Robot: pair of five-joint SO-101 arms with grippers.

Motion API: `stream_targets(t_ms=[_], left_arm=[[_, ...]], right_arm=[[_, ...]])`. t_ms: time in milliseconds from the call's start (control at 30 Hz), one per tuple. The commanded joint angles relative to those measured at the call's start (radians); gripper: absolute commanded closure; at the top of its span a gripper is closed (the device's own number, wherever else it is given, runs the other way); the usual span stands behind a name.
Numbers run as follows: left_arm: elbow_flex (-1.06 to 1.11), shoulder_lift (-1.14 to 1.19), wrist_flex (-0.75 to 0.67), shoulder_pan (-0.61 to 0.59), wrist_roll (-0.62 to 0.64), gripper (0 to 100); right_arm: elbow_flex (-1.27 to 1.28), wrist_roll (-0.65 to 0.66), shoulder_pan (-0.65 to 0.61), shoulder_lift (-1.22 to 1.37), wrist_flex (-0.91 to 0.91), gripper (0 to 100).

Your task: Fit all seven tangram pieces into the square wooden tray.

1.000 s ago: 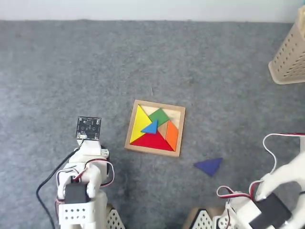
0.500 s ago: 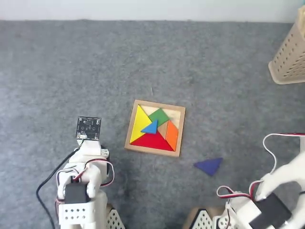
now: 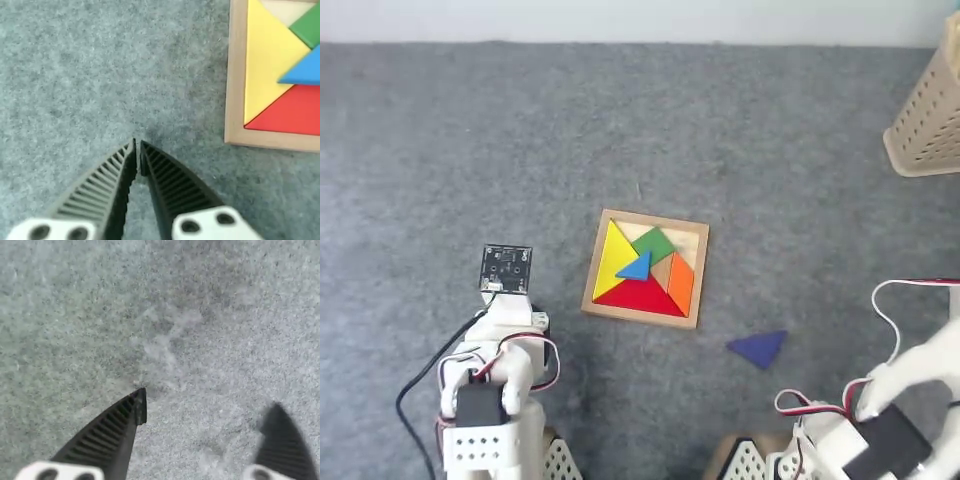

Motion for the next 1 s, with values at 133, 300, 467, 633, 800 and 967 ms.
stream_targets(t_ms=[133, 300, 467, 633, 800, 967], left_arm=[[-0.010, -0.018, 0.006, 0.005, -0.003, 98], [-0.010, -0.018, 0.006, 0.005, -0.003, 98], [-0.010, -0.018, 0.006, 0.005, -0.003, 98], [-0.010, -0.018, 0.006, 0.005, -0.003, 98], [-0.010, -0.018, 0.006, 0.005, -0.003, 98], [-0.010, -0.018, 0.006, 0.005, -0.003, 98]], right_arm=[[-0.023, -0.014, -0.021, -0.064, -0.012, 89.6], [-0.023, -0.014, -0.021, -0.064, -0.012, 95.7], [-0.023, -0.020, -0.022, -0.064, -0.007, 99.3], [-0.032, -0.060, -0.116, -0.076, 0.053, 99.3], [-0.117, -0.272, -0.475, -0.071, 0.216, 99.3], [-0.180, -0.528, -0.941, -0.062, 0.197, 99.3]])
